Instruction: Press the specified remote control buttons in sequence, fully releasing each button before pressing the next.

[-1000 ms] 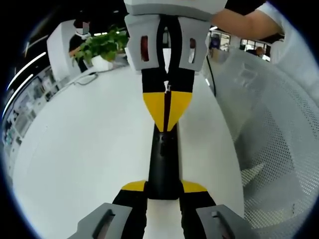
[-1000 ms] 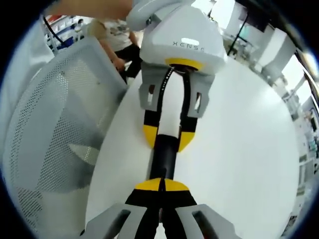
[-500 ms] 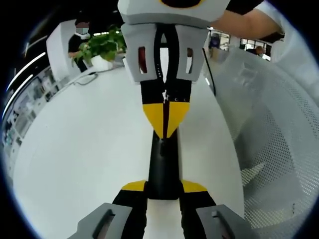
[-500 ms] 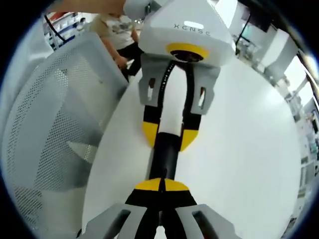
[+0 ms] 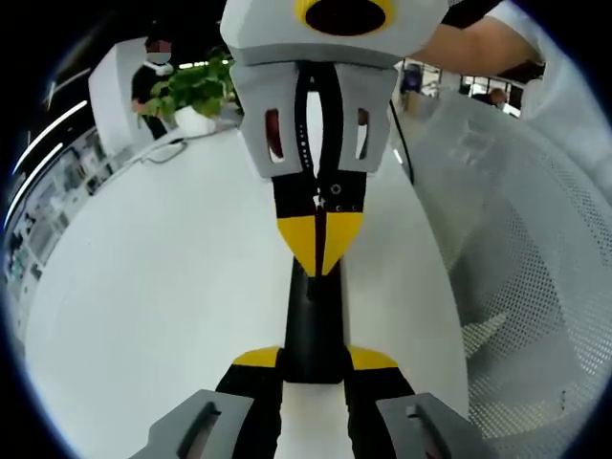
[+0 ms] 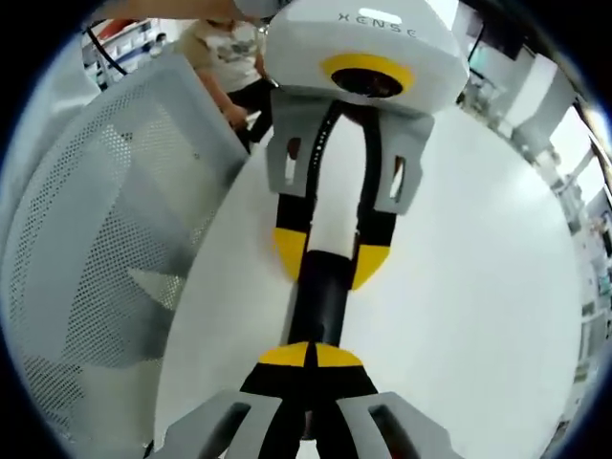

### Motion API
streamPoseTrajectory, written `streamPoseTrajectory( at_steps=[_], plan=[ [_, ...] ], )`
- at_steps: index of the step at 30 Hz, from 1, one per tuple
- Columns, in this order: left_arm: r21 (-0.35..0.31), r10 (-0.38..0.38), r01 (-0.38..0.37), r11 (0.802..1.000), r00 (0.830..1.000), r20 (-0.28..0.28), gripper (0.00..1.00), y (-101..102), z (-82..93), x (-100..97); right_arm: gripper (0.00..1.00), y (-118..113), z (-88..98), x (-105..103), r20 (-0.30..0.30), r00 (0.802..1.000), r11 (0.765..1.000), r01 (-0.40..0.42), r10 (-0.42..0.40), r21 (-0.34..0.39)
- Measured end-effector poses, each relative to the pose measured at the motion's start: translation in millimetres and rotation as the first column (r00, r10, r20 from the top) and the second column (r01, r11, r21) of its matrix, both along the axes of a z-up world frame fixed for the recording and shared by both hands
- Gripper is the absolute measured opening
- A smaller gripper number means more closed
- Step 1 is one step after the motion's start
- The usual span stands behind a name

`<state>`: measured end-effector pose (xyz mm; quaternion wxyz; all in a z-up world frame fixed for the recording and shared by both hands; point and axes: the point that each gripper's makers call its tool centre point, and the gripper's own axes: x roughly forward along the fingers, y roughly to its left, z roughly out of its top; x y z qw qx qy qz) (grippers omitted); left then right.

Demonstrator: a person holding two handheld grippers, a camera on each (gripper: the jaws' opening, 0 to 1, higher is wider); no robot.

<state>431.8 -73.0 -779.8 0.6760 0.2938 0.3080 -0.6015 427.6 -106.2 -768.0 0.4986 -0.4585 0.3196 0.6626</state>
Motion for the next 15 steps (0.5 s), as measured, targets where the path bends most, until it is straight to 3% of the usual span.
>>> streamPoseTrajectory(
  at_steps=[15],
  plan=[
    [-0.005,-0.002,0.002,1.000,1.000,-0.001,0.23,0.9,-0.1,0.2,0.00,0.9,-3.9,-1.7,-0.011,1.000,1.000,-0.008,0.008,-0.007]
  ],
)
